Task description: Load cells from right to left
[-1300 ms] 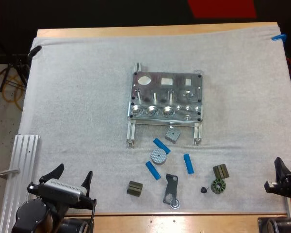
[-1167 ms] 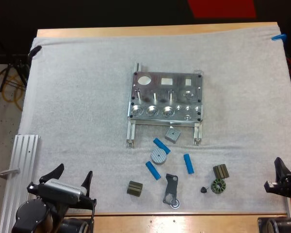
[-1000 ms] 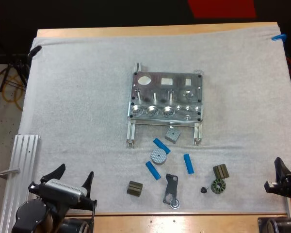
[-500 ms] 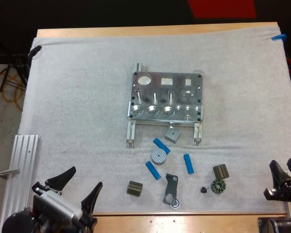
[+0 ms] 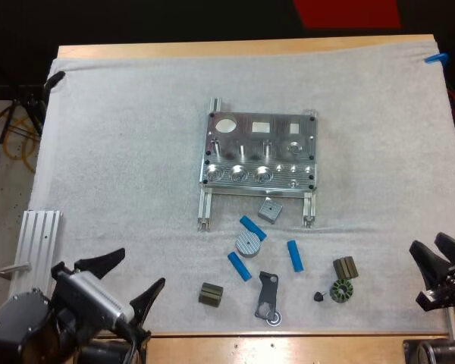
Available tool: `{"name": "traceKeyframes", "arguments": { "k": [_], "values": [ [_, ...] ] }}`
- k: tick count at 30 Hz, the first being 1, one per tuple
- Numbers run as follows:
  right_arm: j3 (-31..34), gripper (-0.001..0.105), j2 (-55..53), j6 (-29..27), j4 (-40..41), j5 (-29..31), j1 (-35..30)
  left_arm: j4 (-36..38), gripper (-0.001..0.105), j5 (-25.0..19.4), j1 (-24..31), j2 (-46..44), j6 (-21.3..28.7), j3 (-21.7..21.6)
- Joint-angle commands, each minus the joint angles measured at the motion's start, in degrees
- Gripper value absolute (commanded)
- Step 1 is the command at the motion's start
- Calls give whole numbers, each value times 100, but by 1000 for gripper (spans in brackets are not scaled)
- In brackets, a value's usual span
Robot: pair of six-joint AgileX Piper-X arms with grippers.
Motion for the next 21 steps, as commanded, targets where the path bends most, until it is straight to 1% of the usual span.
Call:
{"name": "traceKeyframes", "arguments": {
  "k": [1,3,5,7,9,13,17,19,21],
  "values": [
    [-208,47,196,-48,3,-301,-29,23,71,198,4,146,19,-145],
    [-413,47,423,74,3,-555,-29,79,71,436,4,345,19,-318],
    [-522,47,601,187,18,-755,-29,215,71,491,4,491,56,-447],
    [-633,47,745,220,102,-991,-29,481,71,490,4,662,298,-557],
    [-755,47,961,208,354,-1205,-29,789,71,490,-12,848,559,-663],
    [-794,47,1169,208,508,-1515,-29,912,71,490,-165,1067,571,-704],
    [-794,47,1288,208,542,-1587,-29,976,71,490,-467,1290,571,-704],
    [-794,47,1335,208,580,-1730,-12,973,71,479,-634,1374,571,-704],
    [-794,47,1398,208,654,-1927,-11,973,70,343,-849,1535,533,-704]
  ]
}}
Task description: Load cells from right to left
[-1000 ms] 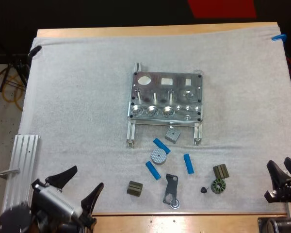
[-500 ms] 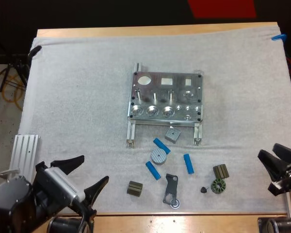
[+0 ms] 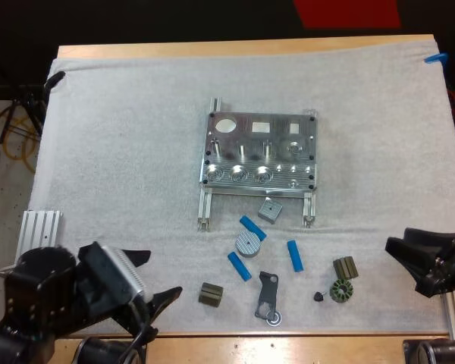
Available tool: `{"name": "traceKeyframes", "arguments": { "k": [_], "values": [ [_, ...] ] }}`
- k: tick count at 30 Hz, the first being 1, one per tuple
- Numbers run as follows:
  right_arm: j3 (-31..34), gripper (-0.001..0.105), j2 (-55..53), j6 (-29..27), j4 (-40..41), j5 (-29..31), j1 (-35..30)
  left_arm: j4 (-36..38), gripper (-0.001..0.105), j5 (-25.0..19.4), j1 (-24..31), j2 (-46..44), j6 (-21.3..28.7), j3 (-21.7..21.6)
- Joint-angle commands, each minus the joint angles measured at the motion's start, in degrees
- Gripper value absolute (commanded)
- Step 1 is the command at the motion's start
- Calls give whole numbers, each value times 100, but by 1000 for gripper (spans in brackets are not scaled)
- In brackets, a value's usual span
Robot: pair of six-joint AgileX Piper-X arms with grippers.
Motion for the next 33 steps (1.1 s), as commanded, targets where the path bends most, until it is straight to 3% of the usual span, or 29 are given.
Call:
{"name": "traceKeyframes", "arguments": {
  "k": [1,5,9,14,19,24,27,31,33],
  "values": [
    [-50,47,52,-21,52,-206,-11,-15,70,-137,-136,103,-61,-37],
    [-50,47,79,-34,53,-212,-11,-15,68,-591,-432,386,-328,-37],
    [-50,47,79,-54,53,-212,-11,-140,68,-687,-605,718,-733,-37],
    [-50,47,79,-55,53,-212,-11,-422,68,-856,-764,1118,-858,-37],
    [-50,47,79,-55,42,-212,-11,-786,68,-910,-1028,1593,-630,-37],
    [-50,47,79,-65,40,-212,-11,-1100,68,-1451,-1552,2167,426,-21],
    [-50,47,79,-65,40,-212,-11,-1100,68,-1746,-1814,2529,762,-21],
    [-50,47,79,-65,40,-212,-11,-1100,68,-1801,-2022,2995,571,-21],
    [-50,47,79,-65,40,-212,-11,-1100,68,-1801,-2056,3241,-5,-21]
  ]
}}
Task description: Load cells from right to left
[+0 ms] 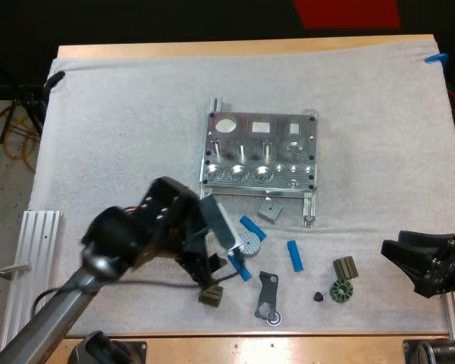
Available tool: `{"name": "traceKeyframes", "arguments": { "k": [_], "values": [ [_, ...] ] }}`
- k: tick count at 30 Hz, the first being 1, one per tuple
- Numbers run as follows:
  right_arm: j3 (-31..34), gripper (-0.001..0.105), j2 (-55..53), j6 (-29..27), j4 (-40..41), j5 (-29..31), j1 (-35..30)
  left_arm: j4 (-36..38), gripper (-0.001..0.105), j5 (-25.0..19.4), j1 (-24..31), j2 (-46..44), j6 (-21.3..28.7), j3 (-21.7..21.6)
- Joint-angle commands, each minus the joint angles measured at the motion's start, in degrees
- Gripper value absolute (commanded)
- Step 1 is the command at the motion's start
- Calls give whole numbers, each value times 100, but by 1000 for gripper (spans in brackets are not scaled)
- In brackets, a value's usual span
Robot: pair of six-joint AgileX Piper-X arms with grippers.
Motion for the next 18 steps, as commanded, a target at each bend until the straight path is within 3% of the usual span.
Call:
{"name": "traceKeyframes", "arguments": {
  "k": [1,6,12,18],
  "values": [
    [-50,47,-1,-65,-1,-67,-11,-42,68,-99,-16,180,-713,-21],
    [-50,47,-1,-65,-1,-67,-11,-25,68,-99,-16,811,-2317,-11],
    [-50,47,-1,-65,-1,-67,-11,-210,68,-99,-16,1326,-2798,-11],
    [-50,47,-1,-65,-1,-56,18,-287,68,-87,-16,1688,-2859,3]
  ]
}}
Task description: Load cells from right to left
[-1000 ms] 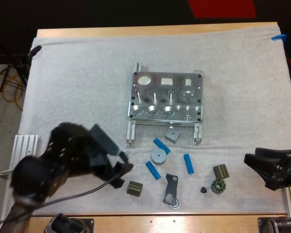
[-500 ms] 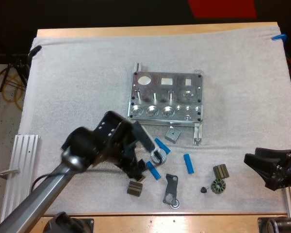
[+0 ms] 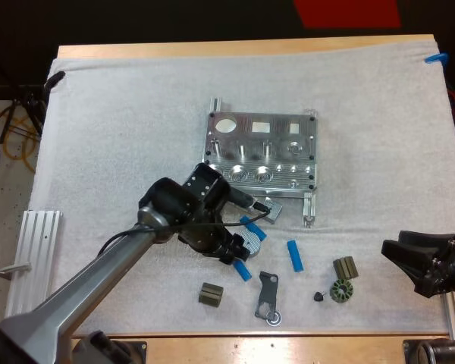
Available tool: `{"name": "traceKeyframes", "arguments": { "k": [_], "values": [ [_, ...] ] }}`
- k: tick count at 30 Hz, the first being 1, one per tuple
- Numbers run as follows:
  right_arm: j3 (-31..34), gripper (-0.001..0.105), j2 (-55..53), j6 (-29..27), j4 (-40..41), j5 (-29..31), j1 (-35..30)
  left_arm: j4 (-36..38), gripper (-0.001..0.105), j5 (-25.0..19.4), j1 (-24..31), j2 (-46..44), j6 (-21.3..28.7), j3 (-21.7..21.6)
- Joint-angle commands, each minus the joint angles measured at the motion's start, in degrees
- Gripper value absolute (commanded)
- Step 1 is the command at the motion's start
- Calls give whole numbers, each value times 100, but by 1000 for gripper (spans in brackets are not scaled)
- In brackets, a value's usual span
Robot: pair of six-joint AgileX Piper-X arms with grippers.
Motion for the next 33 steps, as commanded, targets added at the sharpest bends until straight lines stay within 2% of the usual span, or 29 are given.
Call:
{"name": "traceKeyframes", "arguments": {
  "k": [1,5,8,13,19,21,33],
  "values": [
    [-50,47,-1,-65,-1,-43,57,-18,68,-68,-19,78,-77,24],
    [-50,47,-1,-122,-1,-19,248,-32,68,267,-19,308,92,168],
    [-50,47,-1,-224,-1,-22,314,-47,68,267,-34,420,65,247],
    [-50,47,-1,-288,-1,-22,312,-119,68,384,-70,566,-176,256],
    [-50,47,-1,-287,-36,-22,312,-556,68,489,-583,600,-506,277],
    [-50,47,-1,-287,-49,-22,312,-712,68,489,-754,674,-842,305],
    [-50,47,-1,-287,-49,-22,312,-1103,68,533,-819,1241,-1487,304]
  ]
}}
